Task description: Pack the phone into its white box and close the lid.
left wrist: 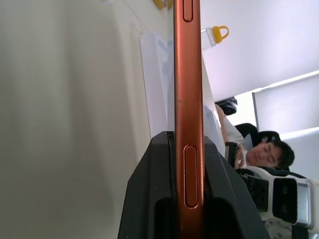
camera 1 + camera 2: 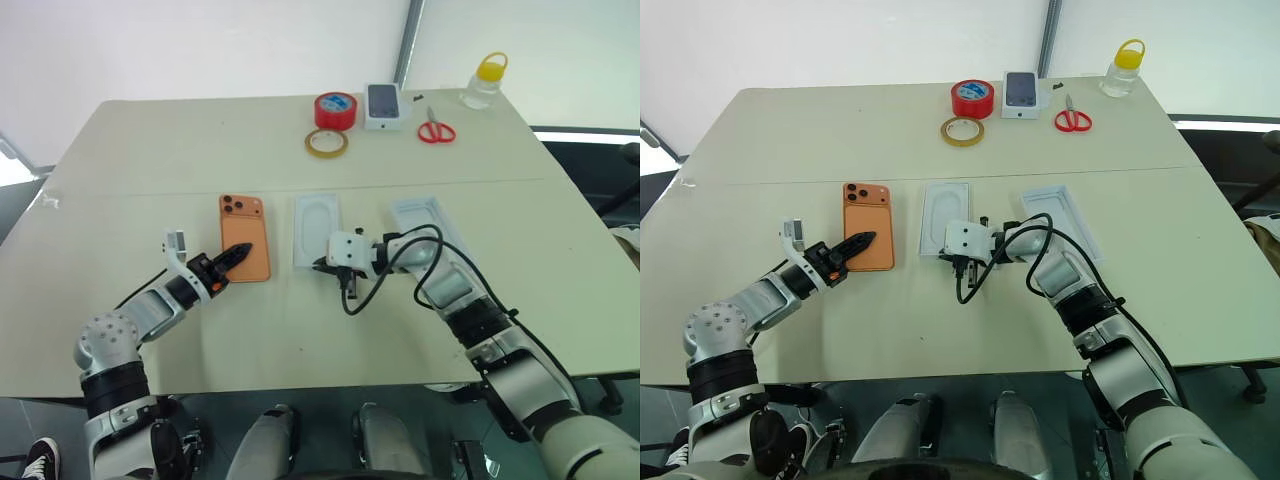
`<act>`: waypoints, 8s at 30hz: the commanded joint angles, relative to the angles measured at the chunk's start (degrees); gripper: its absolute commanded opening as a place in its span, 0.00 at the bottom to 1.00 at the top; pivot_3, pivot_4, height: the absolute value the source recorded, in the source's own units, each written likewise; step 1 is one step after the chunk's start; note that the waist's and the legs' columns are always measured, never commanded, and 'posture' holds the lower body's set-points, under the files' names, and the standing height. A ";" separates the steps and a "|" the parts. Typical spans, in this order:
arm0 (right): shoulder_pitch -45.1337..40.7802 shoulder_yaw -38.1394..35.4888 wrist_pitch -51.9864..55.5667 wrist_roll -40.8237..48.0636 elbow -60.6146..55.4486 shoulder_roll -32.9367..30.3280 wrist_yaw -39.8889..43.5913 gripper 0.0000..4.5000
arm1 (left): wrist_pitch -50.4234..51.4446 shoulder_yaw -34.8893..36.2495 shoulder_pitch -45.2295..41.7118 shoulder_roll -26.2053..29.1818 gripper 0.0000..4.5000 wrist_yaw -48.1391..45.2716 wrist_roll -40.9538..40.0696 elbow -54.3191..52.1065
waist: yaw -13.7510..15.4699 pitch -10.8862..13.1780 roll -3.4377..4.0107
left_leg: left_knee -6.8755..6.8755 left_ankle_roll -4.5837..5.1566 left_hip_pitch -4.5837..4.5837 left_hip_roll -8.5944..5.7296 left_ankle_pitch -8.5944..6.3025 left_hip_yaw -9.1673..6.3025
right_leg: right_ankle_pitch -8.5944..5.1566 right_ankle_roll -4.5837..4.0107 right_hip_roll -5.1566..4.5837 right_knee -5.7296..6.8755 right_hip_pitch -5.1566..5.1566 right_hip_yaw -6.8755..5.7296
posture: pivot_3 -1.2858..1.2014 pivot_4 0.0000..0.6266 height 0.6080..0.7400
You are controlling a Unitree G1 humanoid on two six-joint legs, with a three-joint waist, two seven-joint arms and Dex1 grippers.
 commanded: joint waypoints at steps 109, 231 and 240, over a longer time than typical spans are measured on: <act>2.98 -6.57 5.74 -1.63 -5.09 -9.99 -8.57 0.00 | -31.26 -44.51 -14.94 -7.40 0.02 -13.66 44.44 8.68 | 3.90 0.35 -0.10 | 0.13 0.22 0.00 -0.23 -0.12 -0.13 | -0.02 0.05 -0.20 -0.38 0.38 -0.32 | 0.52 0.24 1.00; -18.20 -3.25 78.98 13.87 -0.82 -18.27 -20.24 0.74 | -62.51 -30.21 5.29 12.39 0.84 -32.87 38.35 -14.19 | 1.57 0.74 0.13 | 0.08 0.52 -0.10 -0.16 -0.29 -0.04 | -0.04 0.07 -0.27 -0.23 0.12 -0.24 | 0.52 0.24 1.00; -17.17 -1.61 78.64 13.34 -2.22 -18.67 -20.45 0.01 | -62.36 -30.58 5.53 12.04 0.85 -31.88 38.30 -14.38 | 1.49 0.74 0.13 | 0.10 0.52 -0.10 -0.15 -0.29 -0.04 | -0.04 0.07 -0.26 -0.23 0.14 -0.24 | 0.52 0.24 1.00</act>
